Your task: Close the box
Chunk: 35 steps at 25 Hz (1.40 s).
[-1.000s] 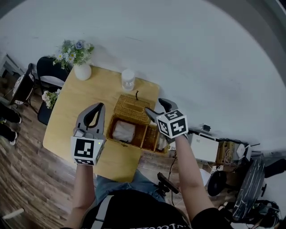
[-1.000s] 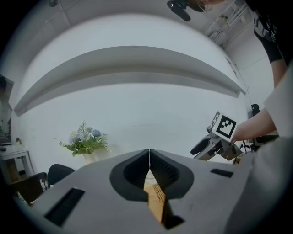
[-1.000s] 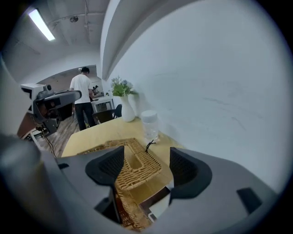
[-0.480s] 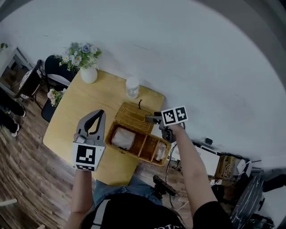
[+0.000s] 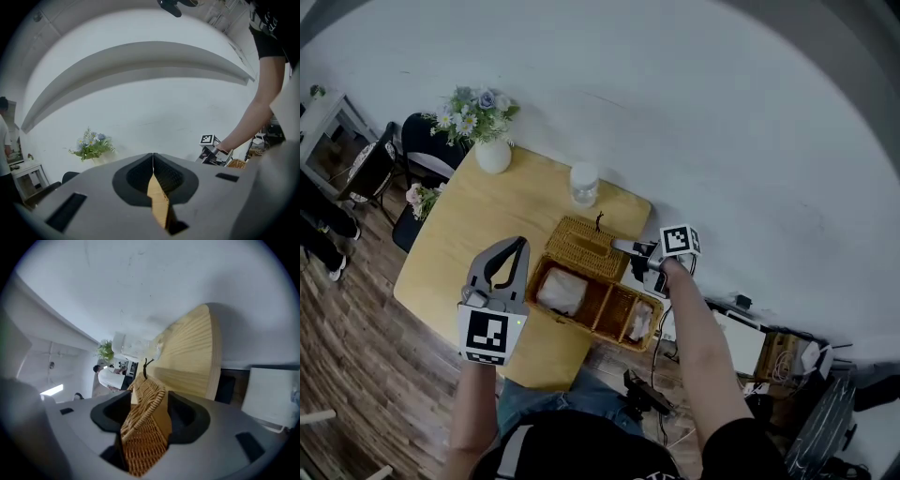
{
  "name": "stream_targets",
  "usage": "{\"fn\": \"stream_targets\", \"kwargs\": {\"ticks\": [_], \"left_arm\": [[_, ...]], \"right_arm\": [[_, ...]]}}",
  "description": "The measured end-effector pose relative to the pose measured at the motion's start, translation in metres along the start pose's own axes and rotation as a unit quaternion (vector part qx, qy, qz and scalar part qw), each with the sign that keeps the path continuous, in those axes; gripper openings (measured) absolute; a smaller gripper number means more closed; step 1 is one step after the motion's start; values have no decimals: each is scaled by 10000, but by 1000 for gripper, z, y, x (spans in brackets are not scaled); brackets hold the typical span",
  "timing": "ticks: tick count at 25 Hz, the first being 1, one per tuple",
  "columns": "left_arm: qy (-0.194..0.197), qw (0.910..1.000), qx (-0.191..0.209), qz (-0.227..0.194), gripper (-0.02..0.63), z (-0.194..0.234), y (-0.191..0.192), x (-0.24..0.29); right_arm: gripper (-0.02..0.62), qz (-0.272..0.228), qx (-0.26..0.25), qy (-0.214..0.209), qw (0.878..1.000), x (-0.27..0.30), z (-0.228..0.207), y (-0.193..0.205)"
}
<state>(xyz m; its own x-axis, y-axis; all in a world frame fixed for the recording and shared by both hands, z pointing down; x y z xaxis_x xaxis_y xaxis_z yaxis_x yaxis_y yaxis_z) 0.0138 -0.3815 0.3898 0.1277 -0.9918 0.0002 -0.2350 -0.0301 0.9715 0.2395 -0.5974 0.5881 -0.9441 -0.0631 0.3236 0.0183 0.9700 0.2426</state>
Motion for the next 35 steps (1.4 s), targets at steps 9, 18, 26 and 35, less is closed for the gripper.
{"fn": "stream_targets", "kwargs": {"ticks": [9,18,26,35], "left_arm": [[39,9999,19,-94,12,-2,-7,-8],[134,9992,62,-360,12,-2,-16,-19],[271,9977,134,-610,12,-3,-30,-30],[704,9941,112,-816,12,0,-41,-53]], "right_arm": [[91,-812,-493,-181,9953,-21,21,-12],[98,-763,-2516,361,9641,-29,72,-12],[103,-1074,-4253,898,8942,-41,120,11],[100,-1051,-5494,1727,8107,-44,169,50]]}}
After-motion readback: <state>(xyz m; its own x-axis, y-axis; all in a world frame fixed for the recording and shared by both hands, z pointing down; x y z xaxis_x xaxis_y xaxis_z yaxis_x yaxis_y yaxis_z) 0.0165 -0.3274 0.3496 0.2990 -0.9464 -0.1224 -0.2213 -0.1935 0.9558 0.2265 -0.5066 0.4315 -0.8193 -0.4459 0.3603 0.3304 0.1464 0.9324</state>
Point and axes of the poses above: the fingertips, and each gripper's own axes: x forward along the fingers, z to its left, y out of its underside, the point moved 8 cm from there along -x, backward along the fingers, and after that the axes turned 9 degrees about -z, right-handed, at the moved point
